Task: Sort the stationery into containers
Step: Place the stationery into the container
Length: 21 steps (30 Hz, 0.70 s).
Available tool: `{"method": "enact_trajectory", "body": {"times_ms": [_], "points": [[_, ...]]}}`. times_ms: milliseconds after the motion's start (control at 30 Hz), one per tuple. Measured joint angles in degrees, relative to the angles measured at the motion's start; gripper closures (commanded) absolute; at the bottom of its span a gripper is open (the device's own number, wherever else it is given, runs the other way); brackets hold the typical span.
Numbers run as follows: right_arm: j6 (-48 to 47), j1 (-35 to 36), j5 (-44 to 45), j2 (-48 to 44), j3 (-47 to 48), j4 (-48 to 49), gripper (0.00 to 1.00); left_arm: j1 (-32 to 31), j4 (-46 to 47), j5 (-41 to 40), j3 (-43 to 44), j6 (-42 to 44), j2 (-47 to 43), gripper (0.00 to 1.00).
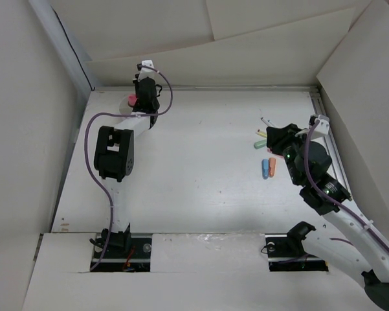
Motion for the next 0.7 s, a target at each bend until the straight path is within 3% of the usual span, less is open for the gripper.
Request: {"method": "enact_trajectory", "body": {"times_ms": [167, 600, 700], "points": [[0.00, 0.00, 0.00, 0.00, -0.04, 0.00, 0.64, 0.00, 0.79, -0.04, -1.38, -0.09, 0.00, 0.94], [-0.02, 0.00, 0.02, -0.15, -0.57, 0.04, 0.64, -2.03, 1.60, -1.27, -7.96, -1.95, -1.68, 0.62], [0.00, 0.00, 0.00, -0.15, -0.57, 0.04, 0.64, -2.60, 0.96, -1.16, -8.66, -3.28, -3.65, 0.61]]}}
